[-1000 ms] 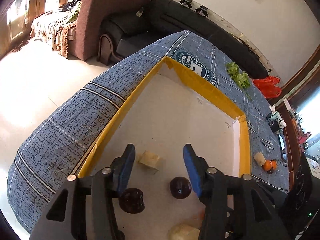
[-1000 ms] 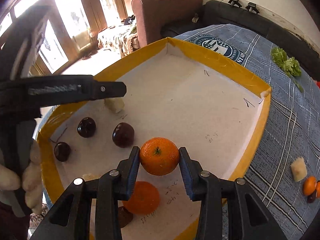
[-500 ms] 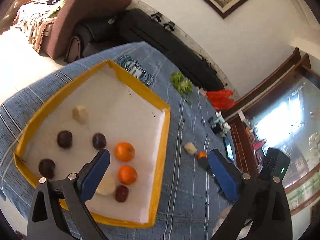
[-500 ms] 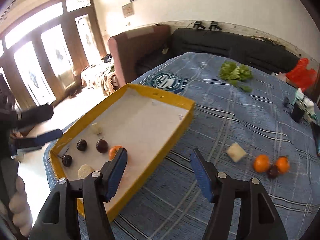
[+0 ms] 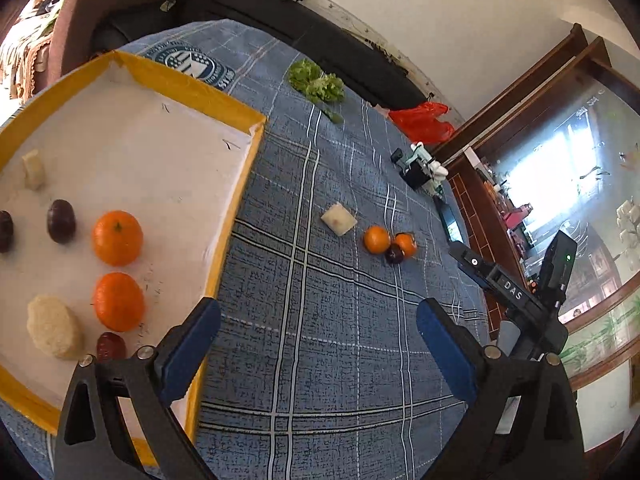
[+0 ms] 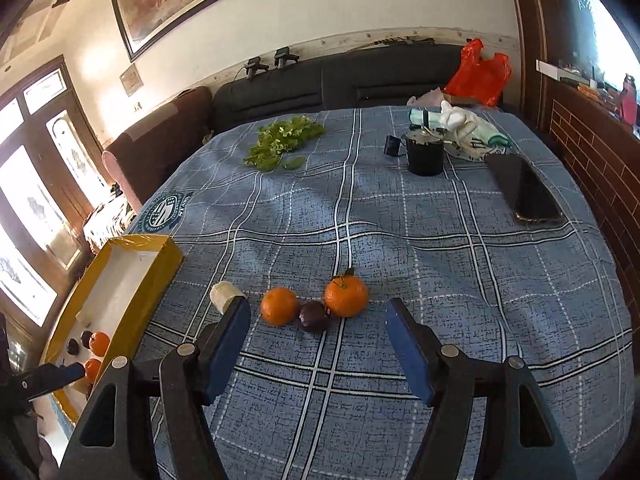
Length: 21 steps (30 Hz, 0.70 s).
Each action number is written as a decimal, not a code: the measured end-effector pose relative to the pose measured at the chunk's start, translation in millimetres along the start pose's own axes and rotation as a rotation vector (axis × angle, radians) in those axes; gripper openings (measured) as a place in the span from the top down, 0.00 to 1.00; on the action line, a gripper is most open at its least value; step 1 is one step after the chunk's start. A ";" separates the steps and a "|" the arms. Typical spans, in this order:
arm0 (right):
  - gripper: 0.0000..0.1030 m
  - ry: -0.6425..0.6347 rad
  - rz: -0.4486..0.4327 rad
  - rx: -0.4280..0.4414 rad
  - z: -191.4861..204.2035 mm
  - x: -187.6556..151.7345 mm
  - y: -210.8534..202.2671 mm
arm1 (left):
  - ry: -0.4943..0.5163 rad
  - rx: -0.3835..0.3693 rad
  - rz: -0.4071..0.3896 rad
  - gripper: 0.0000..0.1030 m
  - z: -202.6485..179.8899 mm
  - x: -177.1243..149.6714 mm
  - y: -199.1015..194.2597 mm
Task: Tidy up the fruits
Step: 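Grasp a white yam chunk with the left tool while the right tool grasps an orange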
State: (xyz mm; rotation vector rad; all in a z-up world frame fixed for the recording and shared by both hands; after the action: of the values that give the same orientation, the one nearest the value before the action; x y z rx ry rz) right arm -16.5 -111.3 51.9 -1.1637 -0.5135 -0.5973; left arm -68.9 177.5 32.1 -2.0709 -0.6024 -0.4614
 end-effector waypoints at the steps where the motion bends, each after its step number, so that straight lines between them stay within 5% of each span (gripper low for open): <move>1: 0.28 0.008 0.011 0.012 -0.6 0.8 7.8 | 0.002 0.006 0.003 0.05 0.2 0.2 2.3; 8: 0.28 -0.059 0.061 0.088 26.5 -4.0 54.3 | 0.076 0.064 -0.023 0.05 -8.7 9.2 9.9; 16: 0.29 -0.250 0.109 -0.032 52.3 -17.8 102.5 | 0.123 0.121 -0.045 0.05 -11.7 22.9 13.2; 19: 0.46 -0.294 0.097 -0.056 56.1 -23.1 101.7 | 0.115 0.124 -0.032 0.05 -11.4 28.2 19.9; 21: 0.47 -0.343 0.092 -0.084 60.1 -27.3 101.3 | 0.117 0.127 -0.027 0.05 -13.5 30.9 24.0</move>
State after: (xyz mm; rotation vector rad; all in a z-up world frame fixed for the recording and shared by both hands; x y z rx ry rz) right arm 27.5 -21.9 -16.6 -1.3719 -0.7270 -0.3421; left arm -31.2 162.0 39.7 -1.9035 -0.5760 -0.5421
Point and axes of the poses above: each gripper's, at about its wrist camera, not at the fingertips, and y roughly the way its jaws point, z to its left, x to its top, the point moved 4 cm from there along y, roughly the way its jaws point, and after that the axes turned 5 degrees about y, right-handed, at the moved point
